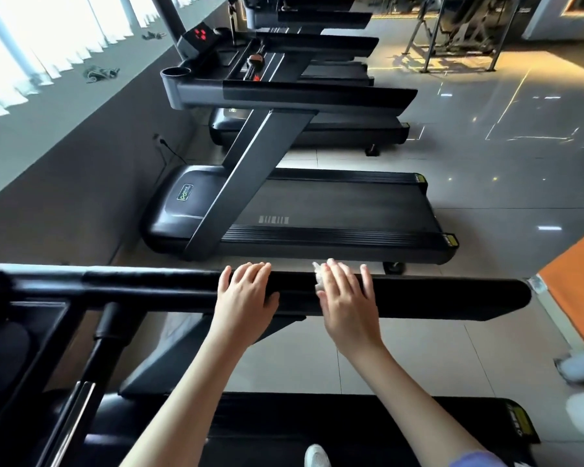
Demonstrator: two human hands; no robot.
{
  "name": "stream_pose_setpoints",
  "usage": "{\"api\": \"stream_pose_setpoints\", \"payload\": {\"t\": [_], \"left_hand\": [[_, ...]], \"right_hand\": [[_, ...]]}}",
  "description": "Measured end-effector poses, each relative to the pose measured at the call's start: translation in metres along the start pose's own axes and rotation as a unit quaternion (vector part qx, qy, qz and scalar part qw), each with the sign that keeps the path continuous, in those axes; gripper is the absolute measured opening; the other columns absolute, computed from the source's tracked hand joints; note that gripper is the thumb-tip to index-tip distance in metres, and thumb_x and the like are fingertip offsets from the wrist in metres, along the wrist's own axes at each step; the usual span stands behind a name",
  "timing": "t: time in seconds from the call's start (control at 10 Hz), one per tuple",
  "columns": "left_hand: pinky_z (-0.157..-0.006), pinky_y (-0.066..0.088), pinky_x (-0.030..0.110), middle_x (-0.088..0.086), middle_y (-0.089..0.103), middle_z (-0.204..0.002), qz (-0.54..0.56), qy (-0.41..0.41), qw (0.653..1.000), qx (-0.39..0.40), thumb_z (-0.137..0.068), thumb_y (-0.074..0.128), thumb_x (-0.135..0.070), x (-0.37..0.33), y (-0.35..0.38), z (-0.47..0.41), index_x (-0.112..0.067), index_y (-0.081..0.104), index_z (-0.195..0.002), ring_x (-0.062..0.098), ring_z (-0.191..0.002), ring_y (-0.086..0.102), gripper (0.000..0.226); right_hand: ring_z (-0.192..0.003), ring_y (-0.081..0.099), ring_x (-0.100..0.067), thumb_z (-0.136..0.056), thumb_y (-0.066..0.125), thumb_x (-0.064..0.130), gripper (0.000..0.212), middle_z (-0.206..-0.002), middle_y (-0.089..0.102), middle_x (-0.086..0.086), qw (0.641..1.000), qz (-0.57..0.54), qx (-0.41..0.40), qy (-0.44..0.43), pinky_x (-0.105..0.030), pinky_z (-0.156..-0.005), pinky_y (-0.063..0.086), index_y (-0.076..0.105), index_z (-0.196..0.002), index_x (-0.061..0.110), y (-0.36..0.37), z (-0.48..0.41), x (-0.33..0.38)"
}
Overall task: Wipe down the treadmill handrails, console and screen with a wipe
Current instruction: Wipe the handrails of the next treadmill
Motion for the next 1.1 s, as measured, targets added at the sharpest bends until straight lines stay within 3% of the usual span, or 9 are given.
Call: {"api": "stream_pose_setpoints", "payload": {"t": [0.1,0.2,0.3,0.5,0.6,0.7,0.8,0.9,1.1], "left_hand": [[-0.094,0.046,0.053,0.005,0.07,-0.103,-0.001,0.0,1.0,-0.003,-0.067,0.061,-0.032,-0.004,0.001,0.0,-0.006,0.069,-0.107,0.027,-0.1,0.066,0.049],[-0.093,0.047,0.051,0.005,0.07,-0.1,-0.004,0.002,1.0,-0.002,-0.066,0.06,-0.033,-0.005,0.001,-0.002,-0.005,0.069,-0.104,0.028,-0.097,0.066,0.047],[-0.091,0.048,0.05,0.006,0.071,-0.096,-0.002,0.004,1.0,0.005,-0.064,0.061,-0.032,-0.007,0.0,-0.004,-0.004,0.07,-0.1,0.029,-0.093,0.067,0.045],[-0.098,0.037,0.043,0.005,0.07,-0.099,0.002,0.0,1.0,0.001,-0.073,0.049,-0.035,-0.005,0.0,-0.002,-0.005,0.069,-0.102,0.028,-0.095,0.065,0.046],[-0.096,0.042,0.043,0.006,0.07,-0.098,0.007,-0.002,1.0,0.021,-0.075,0.042,-0.037,-0.006,0.001,-0.002,-0.005,0.069,-0.101,0.028,-0.095,0.065,0.05],[-0.097,0.03,0.04,0.008,0.07,-0.099,0.0,0.0,1.0,0.018,-0.074,0.049,-0.034,-0.005,0.002,-0.002,-0.004,0.069,-0.102,0.03,-0.095,0.066,0.046],[-0.097,0.029,0.041,0.008,0.069,-0.099,0.0,-0.008,1.0,0.03,-0.075,0.043,-0.036,-0.004,0.005,-0.002,-0.004,0.068,-0.103,0.031,-0.095,0.065,0.05],[-0.098,0.028,0.041,0.008,0.069,-0.1,0.002,-0.01,0.999,0.041,-0.076,0.04,-0.037,-0.005,0.006,-0.001,-0.004,0.068,-0.104,0.031,-0.096,0.064,0.052],[-0.097,0.028,0.041,0.008,0.069,-0.1,-0.004,-0.005,0.999,0.045,-0.076,0.04,-0.038,-0.006,0.005,-0.001,-0.004,0.068,-0.104,0.031,-0.096,0.065,0.052]], "right_hand": [[-0.121,0.049,-0.028,-0.094,0.035,0.041,0.056,-0.131,0.058,-0.014,0.997,-0.004,0.021,0.077,-0.049,-0.109,0.023,0.06,-0.126,0.002,0.003,-0.003,-0.005],[-0.123,0.051,-0.029,-0.099,0.026,0.047,0.063,-0.133,0.056,-0.014,0.997,-0.026,0.044,0.052,-0.048,-0.11,0.023,0.055,-0.133,0.003,0.008,-0.003,0.024],[-0.128,0.049,-0.026,-0.098,0.029,0.04,0.057,-0.14,0.051,-0.012,0.999,-0.006,0.046,-0.004,-0.048,-0.112,0.021,0.049,-0.139,0.006,0.004,0.008,0.022],[-0.123,0.055,-0.027,-0.092,0.033,0.032,0.055,-0.135,0.056,-0.013,0.996,-0.019,0.022,0.09,-0.047,-0.11,0.018,0.054,-0.134,0.002,0.0,0.0,0.001],[-0.123,0.054,-0.028,-0.093,0.033,0.031,0.053,-0.134,0.057,-0.013,0.997,-0.046,0.017,0.058,-0.047,-0.111,0.019,0.054,-0.132,0.003,-0.001,0.003,0.016],[-0.125,0.053,-0.028,-0.093,0.033,0.028,0.05,-0.138,0.054,-0.016,0.999,-0.024,0.002,0.039,-0.048,-0.11,0.02,0.057,-0.13,0.004,-0.009,0.009,0.003],[-0.122,0.051,-0.025,-0.093,0.036,0.022,0.045,-0.136,0.054,-0.012,0.996,-0.059,-0.038,0.051,-0.045,-0.11,0.02,0.058,-0.129,0.006,-0.015,0.013,-0.005],[-0.108,0.055,-0.022,-0.09,0.051,0.01,0.036,-0.12,0.063,-0.006,0.991,-0.103,-0.079,0.023,-0.042,-0.107,0.028,0.063,-0.124,0.007,-0.012,0.014,0.0],[-0.097,0.058,-0.017,-0.089,0.051,0.021,0.032,-0.103,0.072,-0.003,0.98,-0.113,-0.162,-0.005,-0.04,-0.103,0.034,0.072,-0.107,0.006,-0.027,0.013,-0.013]]}}
Point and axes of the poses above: each hand's wrist, its own z-axis away from the middle knuckle, its own y-axis out of the palm, x = y × z, the point moved 9 cm from there along -z, towards the middle knuckle
